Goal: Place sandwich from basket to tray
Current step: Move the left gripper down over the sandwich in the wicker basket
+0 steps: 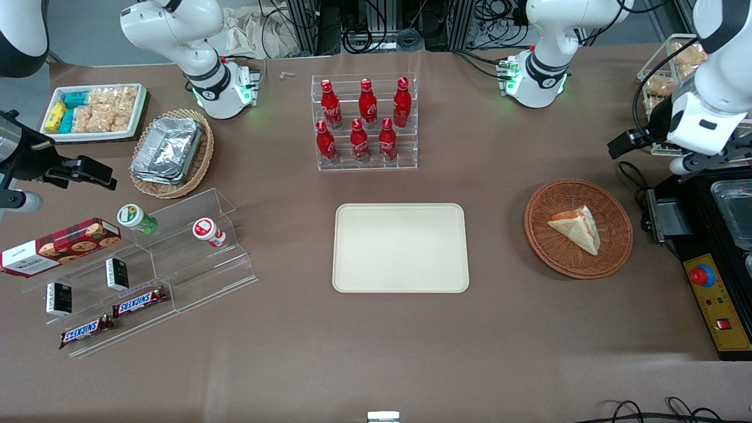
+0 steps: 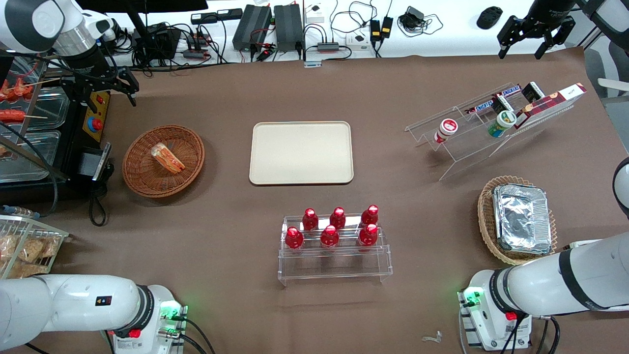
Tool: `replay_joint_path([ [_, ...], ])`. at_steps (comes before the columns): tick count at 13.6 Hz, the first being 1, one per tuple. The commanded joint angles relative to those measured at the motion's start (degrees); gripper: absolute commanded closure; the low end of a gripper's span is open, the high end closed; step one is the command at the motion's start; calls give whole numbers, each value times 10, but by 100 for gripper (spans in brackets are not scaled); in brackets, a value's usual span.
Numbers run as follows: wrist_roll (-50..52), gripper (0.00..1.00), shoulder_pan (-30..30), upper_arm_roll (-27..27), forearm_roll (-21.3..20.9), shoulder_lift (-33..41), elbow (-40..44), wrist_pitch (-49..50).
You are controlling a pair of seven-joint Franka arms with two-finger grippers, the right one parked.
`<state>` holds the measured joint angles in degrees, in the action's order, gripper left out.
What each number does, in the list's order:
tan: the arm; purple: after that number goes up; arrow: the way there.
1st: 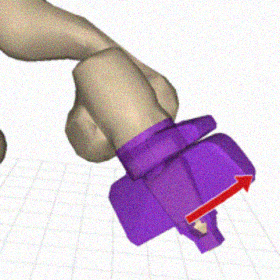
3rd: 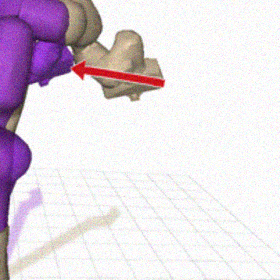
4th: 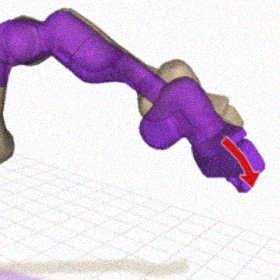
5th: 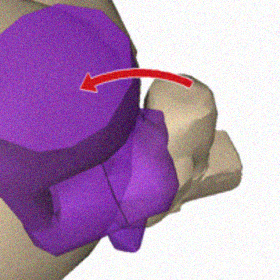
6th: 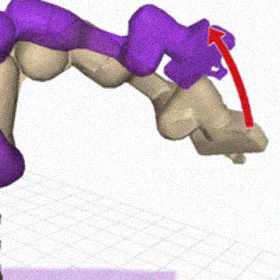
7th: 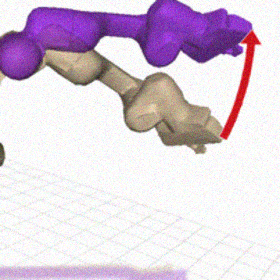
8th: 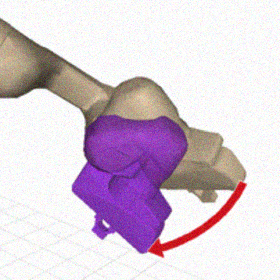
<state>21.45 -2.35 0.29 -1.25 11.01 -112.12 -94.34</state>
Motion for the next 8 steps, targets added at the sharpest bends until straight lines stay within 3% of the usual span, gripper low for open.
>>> replay_joint_path([
  [1, 18, 0, 1, -7, -6, 31, -75, -66],
  [4, 61, 0, 1, -26, -5, 38, -147, -166],
  [8, 88, 0, 2, -34, -5, 1, -174, -231],
])
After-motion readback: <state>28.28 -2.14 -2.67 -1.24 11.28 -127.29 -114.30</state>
